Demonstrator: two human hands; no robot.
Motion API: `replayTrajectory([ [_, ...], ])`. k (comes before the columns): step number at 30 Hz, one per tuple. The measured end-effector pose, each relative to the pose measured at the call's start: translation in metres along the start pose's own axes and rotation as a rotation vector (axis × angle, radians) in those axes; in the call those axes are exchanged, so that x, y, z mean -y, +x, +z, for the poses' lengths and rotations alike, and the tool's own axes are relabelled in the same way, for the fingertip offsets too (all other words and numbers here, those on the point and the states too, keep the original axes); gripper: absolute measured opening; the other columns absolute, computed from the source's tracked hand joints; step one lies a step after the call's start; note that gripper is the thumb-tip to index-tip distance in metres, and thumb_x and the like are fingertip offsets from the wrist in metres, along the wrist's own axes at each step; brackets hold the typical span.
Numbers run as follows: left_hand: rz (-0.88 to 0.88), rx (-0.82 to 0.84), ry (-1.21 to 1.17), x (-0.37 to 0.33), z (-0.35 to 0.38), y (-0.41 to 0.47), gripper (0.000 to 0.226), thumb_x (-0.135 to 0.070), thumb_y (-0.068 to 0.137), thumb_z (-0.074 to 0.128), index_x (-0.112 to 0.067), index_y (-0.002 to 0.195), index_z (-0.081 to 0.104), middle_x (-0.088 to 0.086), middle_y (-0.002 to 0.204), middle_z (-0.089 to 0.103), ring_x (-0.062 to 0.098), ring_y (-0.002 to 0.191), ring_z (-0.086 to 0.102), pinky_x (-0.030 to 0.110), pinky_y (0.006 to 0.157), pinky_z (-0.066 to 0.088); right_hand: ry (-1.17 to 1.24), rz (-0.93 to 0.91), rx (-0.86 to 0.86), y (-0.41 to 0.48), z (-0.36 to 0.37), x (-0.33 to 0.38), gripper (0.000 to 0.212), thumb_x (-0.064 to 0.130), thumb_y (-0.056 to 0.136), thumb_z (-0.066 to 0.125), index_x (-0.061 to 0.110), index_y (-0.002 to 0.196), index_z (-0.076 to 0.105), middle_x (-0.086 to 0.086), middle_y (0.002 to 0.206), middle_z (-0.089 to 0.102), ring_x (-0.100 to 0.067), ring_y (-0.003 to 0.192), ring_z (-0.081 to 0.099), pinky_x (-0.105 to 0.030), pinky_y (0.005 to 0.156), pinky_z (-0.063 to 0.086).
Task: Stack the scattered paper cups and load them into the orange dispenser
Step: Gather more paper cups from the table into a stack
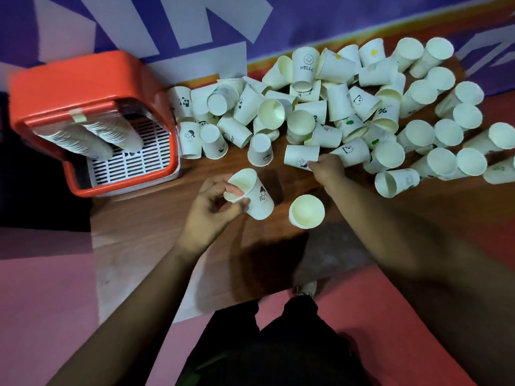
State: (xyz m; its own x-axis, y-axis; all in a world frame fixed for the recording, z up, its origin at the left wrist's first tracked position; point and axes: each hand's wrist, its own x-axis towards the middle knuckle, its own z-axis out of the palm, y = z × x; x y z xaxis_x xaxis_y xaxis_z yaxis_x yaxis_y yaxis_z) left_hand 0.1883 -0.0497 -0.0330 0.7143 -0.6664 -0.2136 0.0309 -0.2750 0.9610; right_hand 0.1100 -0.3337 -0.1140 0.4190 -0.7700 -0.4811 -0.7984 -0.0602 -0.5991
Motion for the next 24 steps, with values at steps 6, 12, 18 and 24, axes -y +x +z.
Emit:
replayTrajectory([
  [6, 0.039, 0.094, -0.023, -0.015, 0.042, -0.011, 0.07, -0.03, 0.076, 0.085, -0.041, 0.135, 0.049, 0.003, 0.135, 0.047, 0.018, 0.129, 0.05, 0.025, 0.106, 0.044, 0.143, -0.157, 0.056, -0.019, -0.029, -0.002, 0.026, 0.024, 0.085, 0.07, -0.001, 0.094, 0.071, -0.014, 0.098, 0.072, -0.026, 0.094, 0.068, -0.041, 0.085, 0.054],
  [12, 0.008, 0.144, 0.194, -0.015, 0.101, -0.006, 0.08, -0.018, 0.073, 0.09, -0.027, 0.142, 0.05, 0.003, 0.126, 0.036, 0.013, 0.126, 0.04, 0.001, 0.096, 0.033, 0.143, -0.377, -0.059, -0.045, -0.094, -0.012, 0.03, 0.021, 0.078, 0.077, 0.007, 0.059, 0.057, -0.016, 0.075, 0.057, -0.016, 0.073, 0.055, -0.012, 0.059, 0.036],
  [18, 0.039, 0.088, 0.543, 0.013, 0.132, 0.001, 0.088, -0.019, 0.06, 0.097, -0.016, 0.139, 0.056, 0.001, 0.112, 0.036, 0.018, 0.111, 0.042, 0.03, 0.104, 0.043, 0.147, -0.429, -0.048, -0.06, -0.14, -0.023, 0.017, 0.018, 0.079, 0.078, 0.018, 0.071, 0.063, 0.004, 0.125, 0.046, -0.005, 0.117, 0.047, -0.001, 0.084, 0.033],
  [24, -0.05, 0.112, 0.553, 0.025, 0.142, -0.002, 0.096, -0.036, 0.057, 0.095, -0.022, 0.142, 0.052, 0.007, 0.122, 0.04, 0.027, 0.123, 0.043, 0.041, 0.109, 0.042, 0.107, -0.583, 0.197, -0.088, -0.144, -0.033, 0.031, 0.038, 0.07, 0.077, 0.03, 0.097, 0.065, 0.02, 0.114, 0.055, -0.01, 0.112, 0.057, -0.039, 0.098, 0.049],
])
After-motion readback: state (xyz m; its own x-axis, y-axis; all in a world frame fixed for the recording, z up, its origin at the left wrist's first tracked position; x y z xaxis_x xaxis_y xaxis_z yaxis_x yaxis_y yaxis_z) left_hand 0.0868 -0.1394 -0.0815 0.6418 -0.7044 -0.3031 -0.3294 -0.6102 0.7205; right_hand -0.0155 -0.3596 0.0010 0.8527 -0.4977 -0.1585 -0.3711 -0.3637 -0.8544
